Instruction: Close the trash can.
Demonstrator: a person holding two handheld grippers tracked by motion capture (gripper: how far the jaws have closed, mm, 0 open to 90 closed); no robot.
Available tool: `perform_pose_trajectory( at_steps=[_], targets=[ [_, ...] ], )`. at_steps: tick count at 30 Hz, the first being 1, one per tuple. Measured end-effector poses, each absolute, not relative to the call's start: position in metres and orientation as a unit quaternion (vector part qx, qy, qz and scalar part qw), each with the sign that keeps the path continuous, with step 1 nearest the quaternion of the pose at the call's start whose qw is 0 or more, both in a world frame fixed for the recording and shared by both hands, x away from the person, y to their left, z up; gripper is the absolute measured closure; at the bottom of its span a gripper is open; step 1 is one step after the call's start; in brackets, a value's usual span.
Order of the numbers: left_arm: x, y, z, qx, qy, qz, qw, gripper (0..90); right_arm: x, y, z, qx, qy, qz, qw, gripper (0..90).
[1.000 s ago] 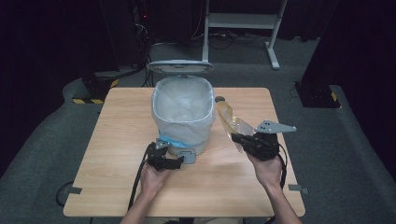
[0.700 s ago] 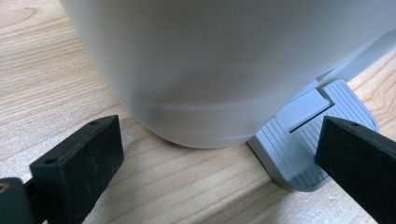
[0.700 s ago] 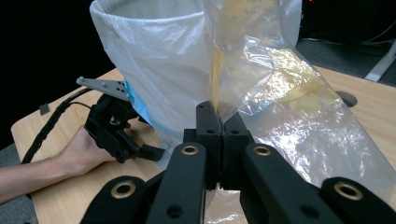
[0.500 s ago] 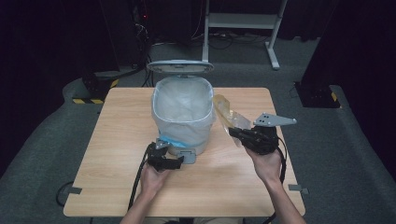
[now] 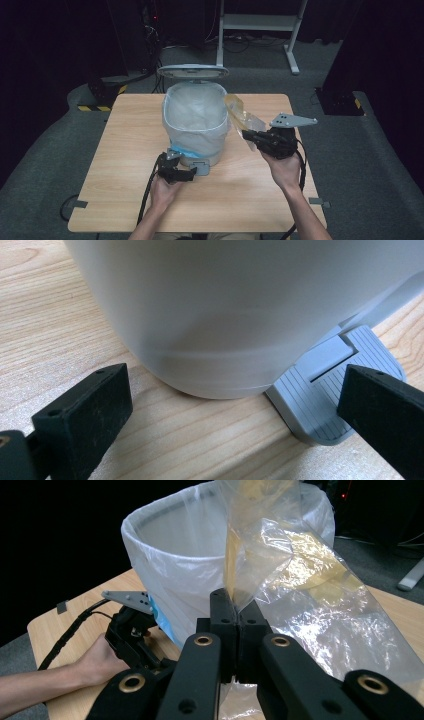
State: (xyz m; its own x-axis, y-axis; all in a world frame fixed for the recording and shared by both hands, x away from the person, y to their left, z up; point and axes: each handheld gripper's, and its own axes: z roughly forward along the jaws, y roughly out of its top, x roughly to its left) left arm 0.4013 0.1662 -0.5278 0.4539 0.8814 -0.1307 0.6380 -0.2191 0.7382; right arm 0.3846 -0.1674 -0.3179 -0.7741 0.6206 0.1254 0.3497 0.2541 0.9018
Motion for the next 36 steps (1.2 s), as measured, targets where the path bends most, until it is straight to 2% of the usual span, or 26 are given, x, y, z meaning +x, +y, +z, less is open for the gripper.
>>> perform_pose_trajectory(
  at_steps=[36],
  targets=[
    [0.401,0.166,-0.528,0.764,0.497,0.161,0.379,1.2,0.409,-0.139,-0.290,0.290,0.800,0.511,0.121,89.2]
  ],
)
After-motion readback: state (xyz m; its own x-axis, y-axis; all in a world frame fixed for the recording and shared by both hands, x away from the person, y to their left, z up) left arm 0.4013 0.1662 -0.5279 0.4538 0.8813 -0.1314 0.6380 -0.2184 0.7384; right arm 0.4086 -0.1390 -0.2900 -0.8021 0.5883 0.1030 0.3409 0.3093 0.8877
